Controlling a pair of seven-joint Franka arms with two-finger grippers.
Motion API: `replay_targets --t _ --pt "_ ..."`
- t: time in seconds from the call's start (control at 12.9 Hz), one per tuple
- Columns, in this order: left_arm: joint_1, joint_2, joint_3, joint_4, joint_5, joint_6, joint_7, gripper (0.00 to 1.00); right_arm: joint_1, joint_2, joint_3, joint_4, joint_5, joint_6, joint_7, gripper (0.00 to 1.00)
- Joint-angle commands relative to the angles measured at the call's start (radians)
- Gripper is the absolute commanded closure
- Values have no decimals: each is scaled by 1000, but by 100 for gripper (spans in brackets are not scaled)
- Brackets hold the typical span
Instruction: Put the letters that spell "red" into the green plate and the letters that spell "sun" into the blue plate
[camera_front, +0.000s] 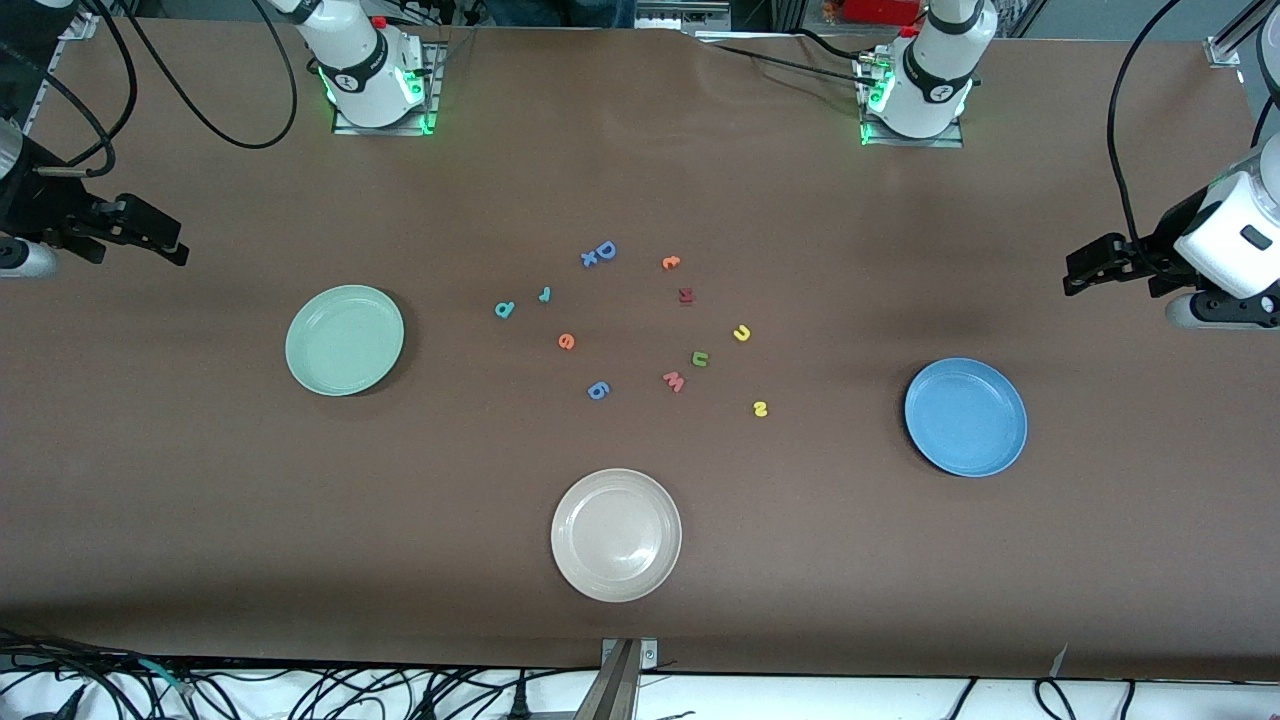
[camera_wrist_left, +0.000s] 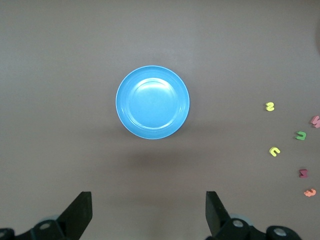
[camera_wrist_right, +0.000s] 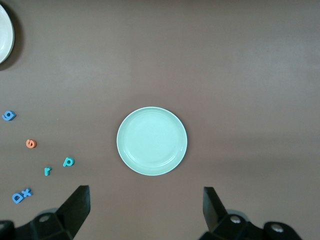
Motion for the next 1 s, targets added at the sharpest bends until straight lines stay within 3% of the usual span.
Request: replay_targets --t 0.0,0.93 --pt "7 3 0 10 19 -12 23 0 -9 -17 2 -9 15 -1 -5 0" --pt "21 3 -1 10 9 -12 20 0 -10 -11 2 -3 14 8 -5 0"
